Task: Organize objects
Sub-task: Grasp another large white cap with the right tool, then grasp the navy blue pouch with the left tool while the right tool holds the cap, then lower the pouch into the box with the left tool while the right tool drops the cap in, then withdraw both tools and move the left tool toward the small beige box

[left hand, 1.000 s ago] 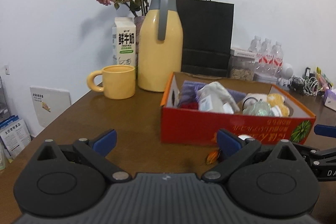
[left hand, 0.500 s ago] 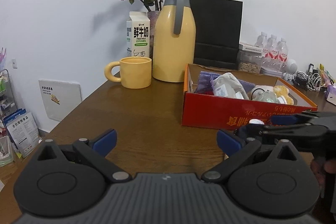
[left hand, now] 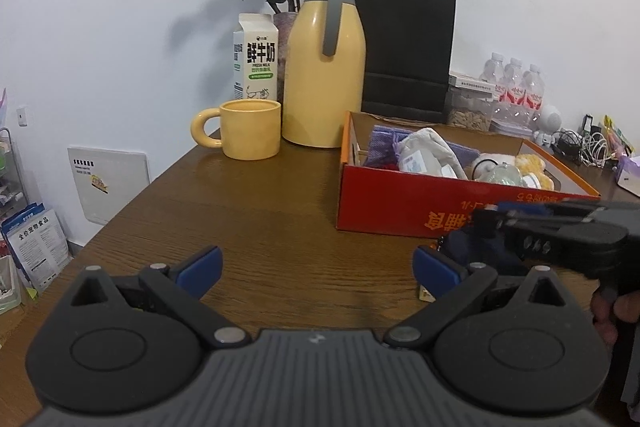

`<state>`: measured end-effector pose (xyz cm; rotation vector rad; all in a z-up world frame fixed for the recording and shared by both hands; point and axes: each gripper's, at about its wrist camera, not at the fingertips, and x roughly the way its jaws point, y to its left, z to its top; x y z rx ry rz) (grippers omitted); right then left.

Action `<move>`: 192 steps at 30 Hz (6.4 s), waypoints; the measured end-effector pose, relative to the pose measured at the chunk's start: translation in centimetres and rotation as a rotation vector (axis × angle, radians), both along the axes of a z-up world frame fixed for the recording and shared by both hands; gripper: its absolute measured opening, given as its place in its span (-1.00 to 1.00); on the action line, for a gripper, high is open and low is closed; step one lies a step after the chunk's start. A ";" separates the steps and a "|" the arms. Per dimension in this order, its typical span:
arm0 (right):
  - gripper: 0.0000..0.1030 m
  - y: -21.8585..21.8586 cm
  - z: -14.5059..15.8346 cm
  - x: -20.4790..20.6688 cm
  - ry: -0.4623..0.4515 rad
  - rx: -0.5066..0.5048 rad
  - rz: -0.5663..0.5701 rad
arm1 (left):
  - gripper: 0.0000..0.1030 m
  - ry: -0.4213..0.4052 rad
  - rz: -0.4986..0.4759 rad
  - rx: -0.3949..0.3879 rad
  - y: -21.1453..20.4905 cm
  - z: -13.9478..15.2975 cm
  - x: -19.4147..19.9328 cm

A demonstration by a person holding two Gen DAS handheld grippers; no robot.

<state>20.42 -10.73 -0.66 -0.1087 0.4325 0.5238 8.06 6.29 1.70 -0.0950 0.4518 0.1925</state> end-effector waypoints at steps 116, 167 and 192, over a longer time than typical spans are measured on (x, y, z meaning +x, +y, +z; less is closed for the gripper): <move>-0.46 -7.0 3.7 11.1 -0.106 0.001 -0.071 | 0.32 0.128 -0.286 0.000 -9.8 5.4 24.2; 1.00 -8.5 0.5 -0.5 -0.059 -0.009 -0.145 | 1.00 0.006 -0.100 -0.011 -4.9 0.7 8.8; 1.00 -9.9 -0.6 -1.8 0.002 0.030 -0.195 | 1.00 0.215 -0.131 0.018 -5.3 -3.9 8.0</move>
